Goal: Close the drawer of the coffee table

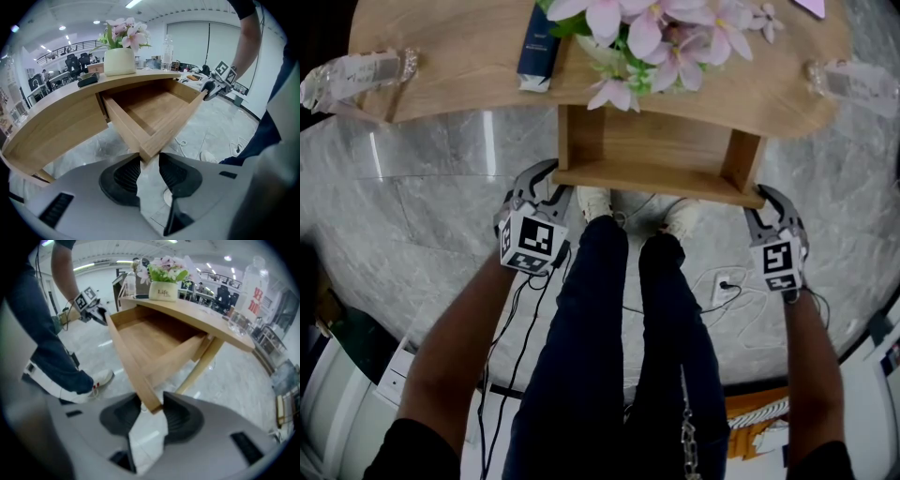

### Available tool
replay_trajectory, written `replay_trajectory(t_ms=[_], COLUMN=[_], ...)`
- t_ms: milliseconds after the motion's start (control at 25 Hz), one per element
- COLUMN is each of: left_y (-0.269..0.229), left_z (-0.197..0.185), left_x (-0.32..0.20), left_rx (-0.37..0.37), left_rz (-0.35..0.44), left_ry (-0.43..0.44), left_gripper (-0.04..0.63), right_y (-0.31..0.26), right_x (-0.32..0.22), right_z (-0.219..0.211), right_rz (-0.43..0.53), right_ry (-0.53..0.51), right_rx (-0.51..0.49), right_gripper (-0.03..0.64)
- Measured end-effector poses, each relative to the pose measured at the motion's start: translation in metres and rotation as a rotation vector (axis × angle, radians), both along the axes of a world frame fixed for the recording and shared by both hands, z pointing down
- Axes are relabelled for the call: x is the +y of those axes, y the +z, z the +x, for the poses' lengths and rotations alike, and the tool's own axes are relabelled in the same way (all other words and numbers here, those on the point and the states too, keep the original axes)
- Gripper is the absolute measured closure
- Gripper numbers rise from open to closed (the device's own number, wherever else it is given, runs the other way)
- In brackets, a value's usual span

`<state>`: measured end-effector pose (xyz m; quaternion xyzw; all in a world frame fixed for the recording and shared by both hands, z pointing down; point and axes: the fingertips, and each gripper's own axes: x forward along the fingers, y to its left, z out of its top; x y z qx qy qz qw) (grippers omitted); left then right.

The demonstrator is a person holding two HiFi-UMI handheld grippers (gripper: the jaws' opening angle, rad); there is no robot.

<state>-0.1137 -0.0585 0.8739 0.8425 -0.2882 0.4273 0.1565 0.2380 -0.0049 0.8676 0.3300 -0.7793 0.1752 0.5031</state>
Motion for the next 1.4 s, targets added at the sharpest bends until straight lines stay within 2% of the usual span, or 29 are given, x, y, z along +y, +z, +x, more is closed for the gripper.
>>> replay_trajectory(t_ms=[480, 800, 1160, 1400], left_y=[-0.001, -0.016, -0.02, -0.021], left_z=[0.001, 0.0, 0.008, 0.016], left_x=[-0.001, -0.025, -0.075, -0.114], left_rx=[0.003, 0.025, 0.011, 0.008], left_rz=[0.015, 0.018, 0.042, 0.027], left_ry=[0.018, 0.009, 0.01, -0.015], left_gripper=[0.449, 0.445, 0.442, 0.44], right_y=[-0.001, -0.016, -0.018, -0.019], right_x=[0.0, -0.019, -0.071, -0.109], right_z=[0.001, -0.002, 0.006, 0.012], right_rz=[0.01, 0.036, 0.061, 0.082], right_ry=[0.014, 0.022, -0.002, -0.007], right_rx=[-0.01, -0.04, -0.027, -0.031], right_gripper=[0.451, 0.449, 0.448, 0.448])
